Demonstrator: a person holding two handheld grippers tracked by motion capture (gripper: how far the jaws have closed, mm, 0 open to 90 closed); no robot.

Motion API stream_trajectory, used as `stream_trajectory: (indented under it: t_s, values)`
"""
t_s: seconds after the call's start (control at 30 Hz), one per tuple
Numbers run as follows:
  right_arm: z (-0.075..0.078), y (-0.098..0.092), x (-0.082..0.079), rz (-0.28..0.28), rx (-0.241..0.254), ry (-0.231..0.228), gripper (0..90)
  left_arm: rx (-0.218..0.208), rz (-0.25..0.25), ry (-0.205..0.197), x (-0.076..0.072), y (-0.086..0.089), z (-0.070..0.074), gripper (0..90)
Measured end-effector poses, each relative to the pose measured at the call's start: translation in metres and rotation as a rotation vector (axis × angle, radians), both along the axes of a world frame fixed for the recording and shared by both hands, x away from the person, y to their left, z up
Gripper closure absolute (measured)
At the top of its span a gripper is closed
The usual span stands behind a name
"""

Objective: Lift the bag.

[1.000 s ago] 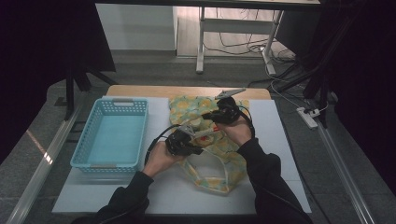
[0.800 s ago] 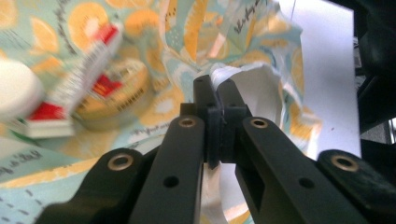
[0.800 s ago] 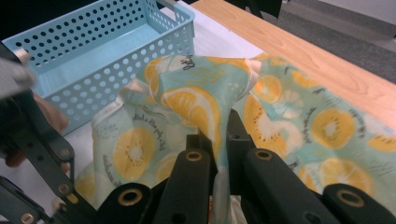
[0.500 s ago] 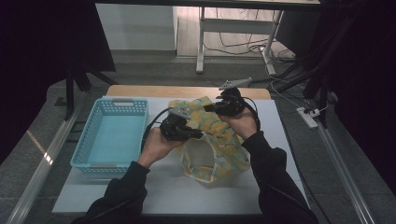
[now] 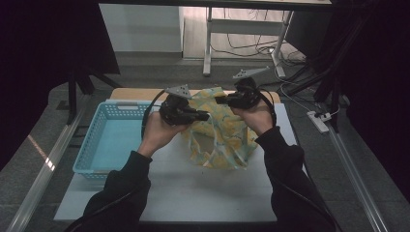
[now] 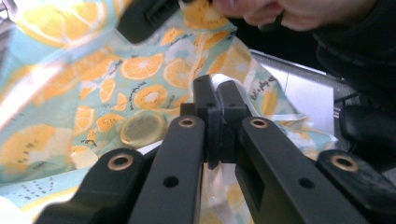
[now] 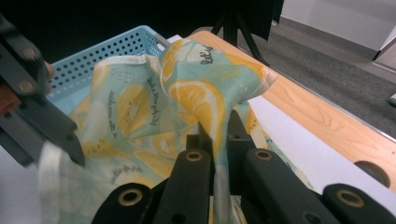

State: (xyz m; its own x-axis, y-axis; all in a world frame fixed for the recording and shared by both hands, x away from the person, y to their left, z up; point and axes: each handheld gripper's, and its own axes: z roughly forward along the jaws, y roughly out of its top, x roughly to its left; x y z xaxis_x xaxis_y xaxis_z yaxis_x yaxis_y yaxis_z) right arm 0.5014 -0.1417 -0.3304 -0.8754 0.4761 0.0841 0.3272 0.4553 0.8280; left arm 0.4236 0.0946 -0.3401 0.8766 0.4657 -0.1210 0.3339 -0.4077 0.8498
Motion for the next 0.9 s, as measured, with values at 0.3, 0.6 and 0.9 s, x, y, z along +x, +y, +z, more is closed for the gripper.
stream_trajectory:
  t_s: [0.3,0.6,0.9]
  values:
    - [0.026,0.001,0.001,-0.004,0.012,-0.019,89.5,-0.012,0.02,-0.035,0.007,0.005,0.037,90.0]
    - [0.055,-0.003,-0.002,-0.011,0.021,-0.06,89.4,-0.024,0.03,-0.077,0.004,0.009,0.07,90.0]
    - [0.084,-0.009,-0.007,-0.024,0.05,-0.11,89.5,-0.04,0.04,-0.13,-0.002,0.011,0.1,89.9]
